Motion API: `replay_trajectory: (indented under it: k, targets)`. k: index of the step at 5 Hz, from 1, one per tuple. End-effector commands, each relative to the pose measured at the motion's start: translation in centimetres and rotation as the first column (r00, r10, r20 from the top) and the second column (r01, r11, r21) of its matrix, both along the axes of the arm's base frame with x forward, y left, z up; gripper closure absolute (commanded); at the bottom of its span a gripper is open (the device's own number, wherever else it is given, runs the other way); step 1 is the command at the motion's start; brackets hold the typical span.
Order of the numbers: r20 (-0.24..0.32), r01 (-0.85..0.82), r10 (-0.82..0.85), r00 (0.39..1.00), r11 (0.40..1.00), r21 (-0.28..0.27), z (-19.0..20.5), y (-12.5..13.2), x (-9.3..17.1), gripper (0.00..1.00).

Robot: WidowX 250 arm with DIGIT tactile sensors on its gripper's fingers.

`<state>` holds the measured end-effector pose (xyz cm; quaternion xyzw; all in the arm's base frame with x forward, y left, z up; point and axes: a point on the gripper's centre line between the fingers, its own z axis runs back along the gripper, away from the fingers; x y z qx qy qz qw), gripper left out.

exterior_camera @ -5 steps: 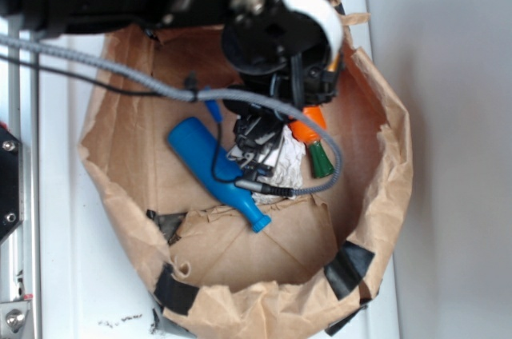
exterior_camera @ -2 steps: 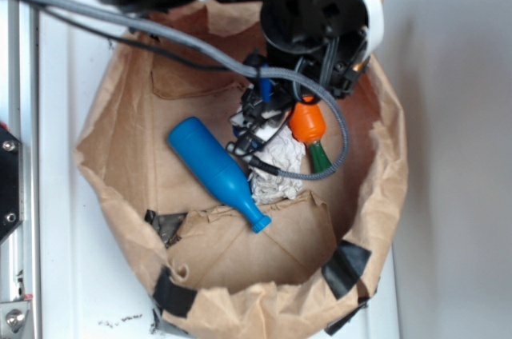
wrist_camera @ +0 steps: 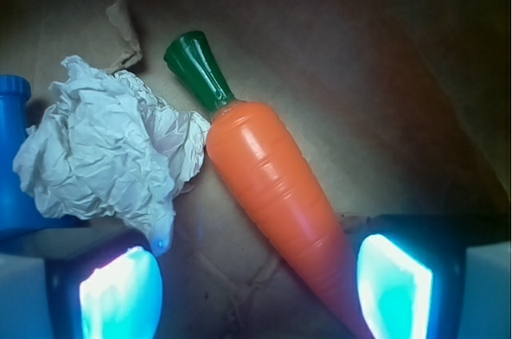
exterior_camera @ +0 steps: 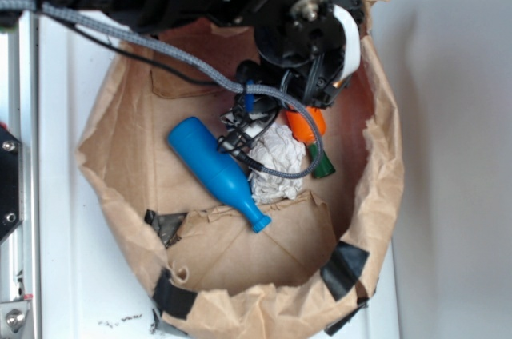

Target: Grab the carrot.

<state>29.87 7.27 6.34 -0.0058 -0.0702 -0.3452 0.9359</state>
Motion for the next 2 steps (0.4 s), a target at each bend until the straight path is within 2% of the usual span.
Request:
replay_trajectory:
  k: [1, 2]
  targets:
    - [0.022, 0.113, -0.111, 0.994, 0.991, -0.075, -0.25, -0.35, 2.94, 0.0]
    - [0.021, 0.119, -0.118, 0.993, 0.987, -0.106, -0.09, -1.19, 3.27, 0.0]
